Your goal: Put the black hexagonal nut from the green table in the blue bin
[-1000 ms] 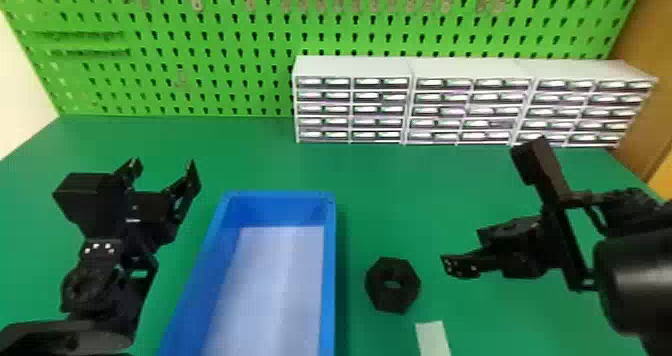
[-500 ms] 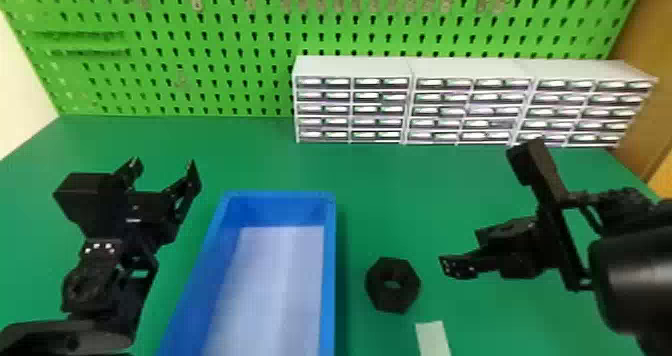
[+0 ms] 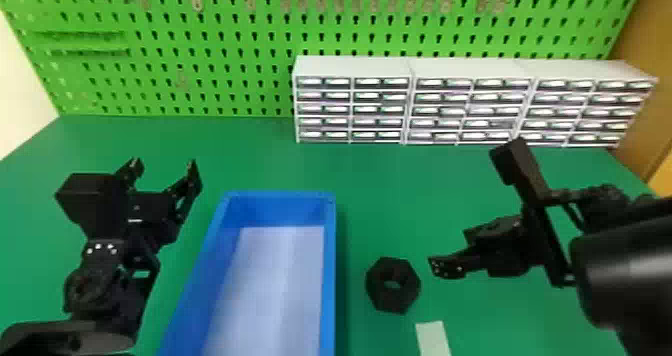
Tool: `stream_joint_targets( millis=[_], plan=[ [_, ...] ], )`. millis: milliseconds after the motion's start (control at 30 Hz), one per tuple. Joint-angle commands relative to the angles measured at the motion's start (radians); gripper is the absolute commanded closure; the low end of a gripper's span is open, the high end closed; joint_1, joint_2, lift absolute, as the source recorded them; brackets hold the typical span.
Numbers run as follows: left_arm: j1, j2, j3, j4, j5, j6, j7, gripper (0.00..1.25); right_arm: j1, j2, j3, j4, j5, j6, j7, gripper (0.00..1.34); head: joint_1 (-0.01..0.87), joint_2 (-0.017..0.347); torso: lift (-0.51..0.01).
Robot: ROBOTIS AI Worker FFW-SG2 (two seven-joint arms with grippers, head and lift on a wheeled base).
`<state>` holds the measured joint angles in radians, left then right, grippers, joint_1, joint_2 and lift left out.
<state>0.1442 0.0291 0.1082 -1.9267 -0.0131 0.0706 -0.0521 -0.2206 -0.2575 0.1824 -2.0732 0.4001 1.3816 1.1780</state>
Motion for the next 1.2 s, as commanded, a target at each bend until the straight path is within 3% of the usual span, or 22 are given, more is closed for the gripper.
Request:
stream_joint_targets(
  millis=[0,833,1033,1167],
  plan=[
    [-0.003,0.000,-0.002,0.002,-0.002,0.000,0.001,0.43,-0.006,0.011,0.020,0.024,0.031,-0.018,0.000,0.12,0.657,0.057,-0.095],
    [-0.015,0.000,-0.015,0.009,-0.002,0.000,0.000,0.43,-0.057,0.096,0.062,0.246,0.140,-0.181,0.005,0.12,0.657,0.057,-0.095],
    [-0.017,0.000,-0.015,0.011,-0.002,-0.002,0.001,0.43,-0.071,0.135,0.045,0.312,0.189,-0.233,0.006,0.12,0.657,0.057,-0.095],
    [-0.020,0.000,-0.018,0.012,-0.004,-0.002,0.001,0.43,-0.085,0.147,0.043,0.357,0.198,-0.265,0.008,0.12,0.657,0.057,-0.095]
  ],
)
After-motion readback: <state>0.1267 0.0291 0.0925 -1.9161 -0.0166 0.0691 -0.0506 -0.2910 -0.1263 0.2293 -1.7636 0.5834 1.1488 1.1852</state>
